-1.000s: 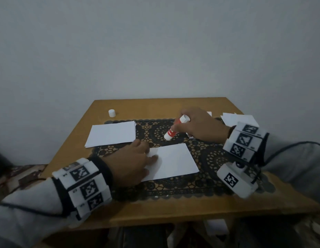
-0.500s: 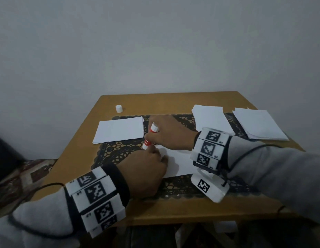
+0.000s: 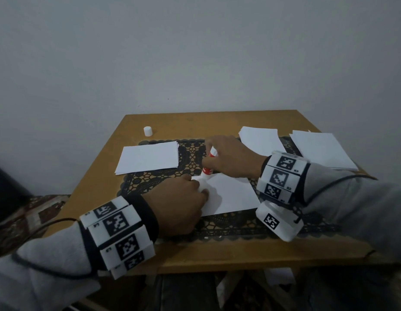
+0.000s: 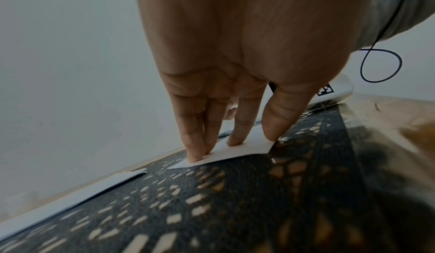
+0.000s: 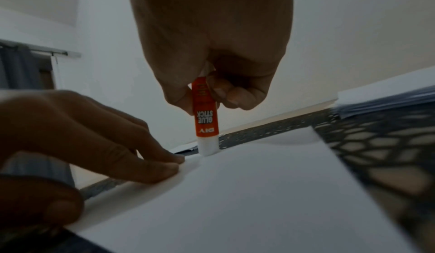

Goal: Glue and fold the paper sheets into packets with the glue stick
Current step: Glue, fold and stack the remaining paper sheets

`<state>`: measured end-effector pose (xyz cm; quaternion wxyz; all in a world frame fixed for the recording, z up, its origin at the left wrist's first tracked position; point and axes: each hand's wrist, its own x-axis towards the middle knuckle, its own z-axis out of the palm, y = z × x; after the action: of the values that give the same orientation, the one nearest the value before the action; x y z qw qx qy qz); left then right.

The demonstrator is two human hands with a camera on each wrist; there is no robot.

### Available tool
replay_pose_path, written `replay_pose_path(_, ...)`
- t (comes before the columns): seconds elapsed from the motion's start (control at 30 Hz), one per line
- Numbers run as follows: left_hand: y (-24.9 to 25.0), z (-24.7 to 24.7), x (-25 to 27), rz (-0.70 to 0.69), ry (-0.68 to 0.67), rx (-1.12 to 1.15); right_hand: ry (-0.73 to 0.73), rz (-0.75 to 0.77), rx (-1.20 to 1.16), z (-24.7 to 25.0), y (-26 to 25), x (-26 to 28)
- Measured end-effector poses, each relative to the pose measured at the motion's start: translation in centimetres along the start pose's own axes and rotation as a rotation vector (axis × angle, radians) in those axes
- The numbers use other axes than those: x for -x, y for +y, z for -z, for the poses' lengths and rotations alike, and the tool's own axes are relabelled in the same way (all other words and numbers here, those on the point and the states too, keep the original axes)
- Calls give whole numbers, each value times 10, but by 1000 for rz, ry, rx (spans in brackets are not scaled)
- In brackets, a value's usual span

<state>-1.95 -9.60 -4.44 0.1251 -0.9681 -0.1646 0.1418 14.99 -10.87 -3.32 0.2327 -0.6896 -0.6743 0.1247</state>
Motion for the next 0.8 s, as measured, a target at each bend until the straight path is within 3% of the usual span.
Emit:
replay_pose_path(0.53,-9,8,-7,35,12,159,33,-156,130,31,41,17)
replay_pose_path(0.7,-15,19,-25,29,-40,176,76,-152,221,36,45,20)
replay_pose_path(0.8,-13,23,-36,33,-34,178,115,-110,121,42,50,19)
